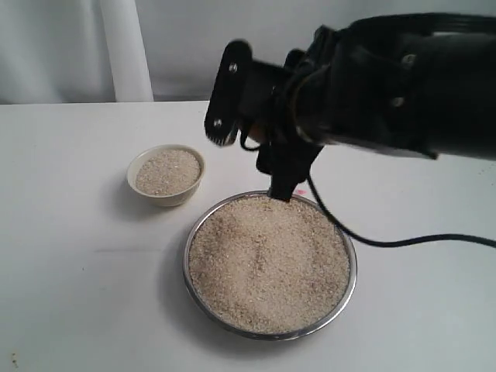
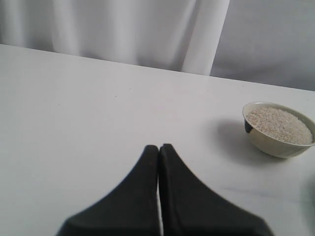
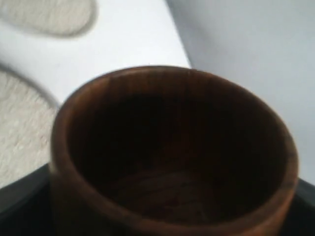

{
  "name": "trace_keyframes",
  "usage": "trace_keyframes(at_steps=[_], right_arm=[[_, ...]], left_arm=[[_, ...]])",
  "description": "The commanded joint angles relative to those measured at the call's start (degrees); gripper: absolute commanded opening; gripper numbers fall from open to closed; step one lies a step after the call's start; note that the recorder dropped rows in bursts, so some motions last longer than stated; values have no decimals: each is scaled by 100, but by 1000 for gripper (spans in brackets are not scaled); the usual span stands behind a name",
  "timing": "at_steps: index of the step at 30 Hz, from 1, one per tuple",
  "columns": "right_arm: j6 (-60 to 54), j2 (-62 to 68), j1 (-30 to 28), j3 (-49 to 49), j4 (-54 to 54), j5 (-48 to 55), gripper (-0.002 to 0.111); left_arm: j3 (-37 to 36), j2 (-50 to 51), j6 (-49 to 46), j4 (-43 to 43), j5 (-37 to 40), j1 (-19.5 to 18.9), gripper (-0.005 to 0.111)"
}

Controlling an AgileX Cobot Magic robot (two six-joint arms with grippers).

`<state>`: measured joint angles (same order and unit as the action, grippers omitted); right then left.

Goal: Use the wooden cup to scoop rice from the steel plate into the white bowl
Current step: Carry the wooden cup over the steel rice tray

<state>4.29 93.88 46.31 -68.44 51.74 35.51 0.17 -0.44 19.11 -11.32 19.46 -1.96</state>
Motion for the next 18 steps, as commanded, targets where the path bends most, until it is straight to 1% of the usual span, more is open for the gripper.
trace_keyframes(at_steps=[1,6,12,16,18], right_arm=[[-1003,673,245,-164,-313,1250,0],[-1181,1187,438,-164,-57,1973,0],[-1480,1554,515,-164,123,2393,0],[-1480,1824,515,-164,169,2397,0],[-1382,2210,524,-164,376,2397,0]], left_arm=[[-17,44,34,26,-32,-2,0],[-17,44,34,26,-32,-2,0],[-17,44,34,26,-32,-2,0],[-17,44,34,26,-32,-2,0],[-17,44,34,26,-32,-2,0]])
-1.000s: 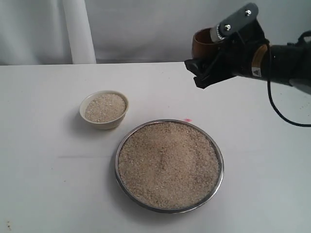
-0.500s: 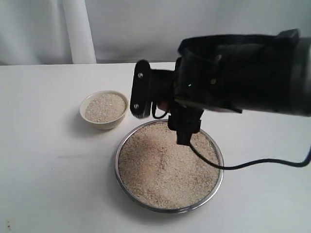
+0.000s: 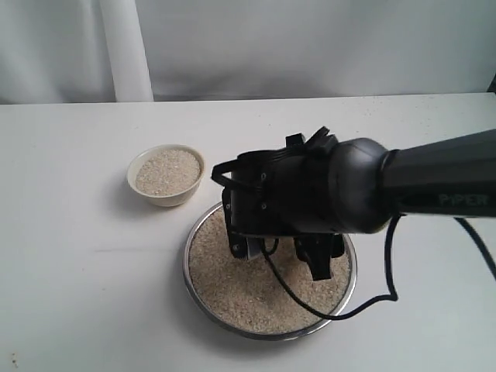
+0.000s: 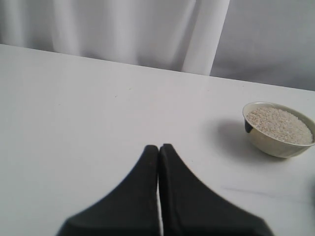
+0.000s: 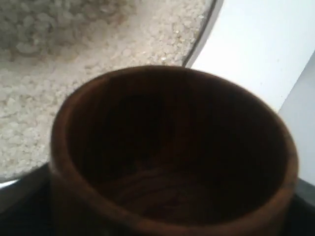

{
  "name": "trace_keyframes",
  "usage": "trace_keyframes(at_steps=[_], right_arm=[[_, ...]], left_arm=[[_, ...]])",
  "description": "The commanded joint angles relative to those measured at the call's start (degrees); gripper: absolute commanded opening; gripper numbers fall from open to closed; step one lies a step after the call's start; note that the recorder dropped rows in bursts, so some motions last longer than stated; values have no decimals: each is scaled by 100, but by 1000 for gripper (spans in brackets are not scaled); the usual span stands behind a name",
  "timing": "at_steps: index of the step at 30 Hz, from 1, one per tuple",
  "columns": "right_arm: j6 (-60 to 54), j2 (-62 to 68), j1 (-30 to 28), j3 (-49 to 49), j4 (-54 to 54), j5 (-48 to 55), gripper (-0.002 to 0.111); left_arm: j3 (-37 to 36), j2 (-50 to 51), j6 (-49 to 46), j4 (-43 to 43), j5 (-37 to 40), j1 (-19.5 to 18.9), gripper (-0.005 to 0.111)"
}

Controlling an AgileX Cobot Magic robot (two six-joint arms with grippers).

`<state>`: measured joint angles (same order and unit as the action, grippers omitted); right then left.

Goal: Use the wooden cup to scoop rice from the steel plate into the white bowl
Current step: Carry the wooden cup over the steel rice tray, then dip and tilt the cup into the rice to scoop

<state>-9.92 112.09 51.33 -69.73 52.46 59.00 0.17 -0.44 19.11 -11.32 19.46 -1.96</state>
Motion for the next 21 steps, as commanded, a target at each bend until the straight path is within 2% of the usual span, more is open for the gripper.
trace_keyframes(at_steps=[1,7,14,21], right_arm=[[132,483,55,-36,411,47,0],[257,981,81,-36,438,-136,0],[257,1034,81,-36,-439,-1392,0],[207,1034,81,-36,-836,-1811,0]], left_arm=[[-17,44,34,26,-32,-2,0],[-17,44,34,26,-32,-2,0],[-17,44,34,26,-32,-2,0],[-17,44,34,26,-32,-2,0]])
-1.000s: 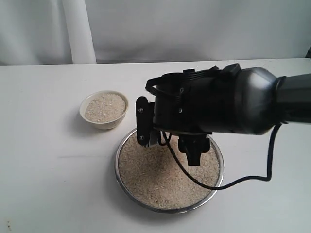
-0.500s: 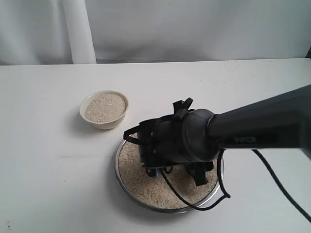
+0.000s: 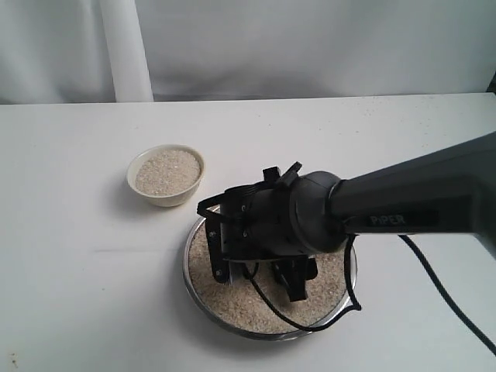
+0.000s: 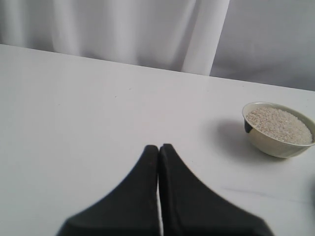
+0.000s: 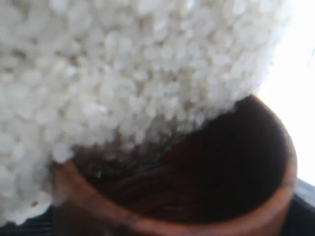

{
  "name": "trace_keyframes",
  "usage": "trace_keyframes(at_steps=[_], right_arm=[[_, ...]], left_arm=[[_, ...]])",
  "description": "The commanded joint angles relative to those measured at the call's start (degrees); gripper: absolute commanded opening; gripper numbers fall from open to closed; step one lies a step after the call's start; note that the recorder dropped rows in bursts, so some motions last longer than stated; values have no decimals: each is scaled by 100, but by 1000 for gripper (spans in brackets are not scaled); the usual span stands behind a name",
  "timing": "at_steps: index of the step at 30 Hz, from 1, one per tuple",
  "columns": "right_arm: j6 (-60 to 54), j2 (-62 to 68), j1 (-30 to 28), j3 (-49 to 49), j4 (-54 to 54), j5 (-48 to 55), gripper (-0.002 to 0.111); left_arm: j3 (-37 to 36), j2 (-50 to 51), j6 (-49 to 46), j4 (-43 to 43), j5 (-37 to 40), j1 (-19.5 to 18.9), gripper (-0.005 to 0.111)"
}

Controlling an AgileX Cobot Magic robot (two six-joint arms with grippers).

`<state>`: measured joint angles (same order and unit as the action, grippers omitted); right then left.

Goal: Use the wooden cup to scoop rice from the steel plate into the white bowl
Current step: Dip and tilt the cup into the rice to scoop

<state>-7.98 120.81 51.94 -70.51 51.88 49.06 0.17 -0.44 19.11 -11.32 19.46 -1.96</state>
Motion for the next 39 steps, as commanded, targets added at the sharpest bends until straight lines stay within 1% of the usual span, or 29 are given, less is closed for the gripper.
trace_keyframes(at_steps=[1,6,10,18,24,33,39], right_arm=[[1,162,8,42,-818,-832,0],[1,162,8,42,-915,-956,0],[-101,162,-6,42,-1200,-1173,0],[-101,162,-14,42,-1344,-1110,0],[-101,146,-285,114,-1607,-1168,0],[-26,-94,-679,890,-1944,-2532,0],[337,-423,-953,1452,-1955,-3426,0]], left_arm=[[-17,44,34,26,-32,-2,0],[-17,44,34,26,-32,-2,0],[-17,44,34,26,-32,-2,0],[-17,44,34,26,-32,-2,0],[-17,44,34,26,-32,-2,0],[-17,44,34,26,-32,-2,0],[-17,44,34,26,-32,-2,0]])
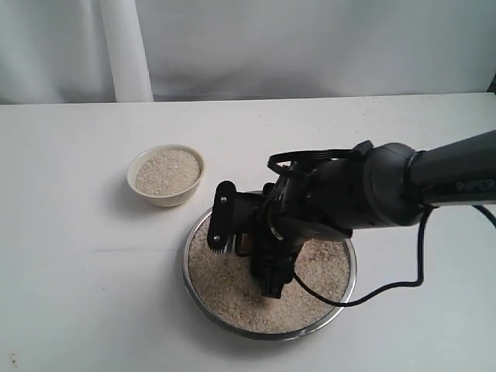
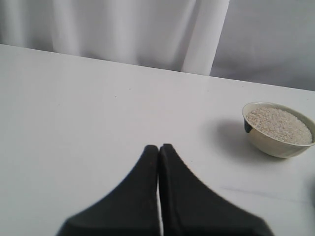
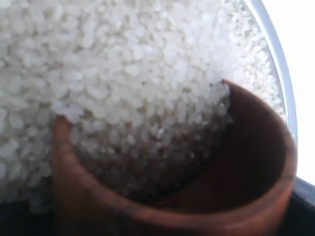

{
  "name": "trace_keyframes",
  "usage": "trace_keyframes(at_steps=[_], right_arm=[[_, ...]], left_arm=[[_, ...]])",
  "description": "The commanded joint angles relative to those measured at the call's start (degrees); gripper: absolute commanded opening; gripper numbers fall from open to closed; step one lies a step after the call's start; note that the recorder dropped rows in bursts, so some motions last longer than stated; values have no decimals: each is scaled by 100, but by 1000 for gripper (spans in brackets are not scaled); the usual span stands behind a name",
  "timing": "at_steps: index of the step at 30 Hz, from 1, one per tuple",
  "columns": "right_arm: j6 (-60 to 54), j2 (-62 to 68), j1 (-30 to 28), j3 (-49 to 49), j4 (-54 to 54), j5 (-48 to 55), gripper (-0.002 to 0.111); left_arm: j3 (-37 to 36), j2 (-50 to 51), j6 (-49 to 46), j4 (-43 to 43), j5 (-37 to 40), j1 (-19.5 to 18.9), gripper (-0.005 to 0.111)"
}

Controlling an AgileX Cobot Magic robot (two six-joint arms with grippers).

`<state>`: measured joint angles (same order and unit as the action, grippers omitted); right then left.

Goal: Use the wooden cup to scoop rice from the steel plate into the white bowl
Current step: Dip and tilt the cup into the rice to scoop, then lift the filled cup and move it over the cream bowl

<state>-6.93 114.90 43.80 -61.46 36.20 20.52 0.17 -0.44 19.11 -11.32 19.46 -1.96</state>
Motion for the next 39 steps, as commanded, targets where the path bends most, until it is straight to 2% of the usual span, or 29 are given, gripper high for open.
trace_keyframes(at_steps=[1,7,11,30,34,39], right_arm=[[293,118,-209,658,-387,-760,0],[646,-124,-680,1224,-492,-1859,0],[693,-271,-789,1431,-587,-2477,0],[739,-1632,-778,1348,-665,-3024,0],[863,-1596,-705,847,-690,-2631,0],[758,-1243,-291,-284,-533,-1501,0]], left_arm=[[-17,44,34,26,-32,-2,0],[-17,44,34,26,-32,-2,0],[-17,44,34,26,-32,-2,0],[-17,44,34,26,-32,-2,0],[-17,44,34,26,-32,-2,0],[-17,44,34,26,-32,-2,0]])
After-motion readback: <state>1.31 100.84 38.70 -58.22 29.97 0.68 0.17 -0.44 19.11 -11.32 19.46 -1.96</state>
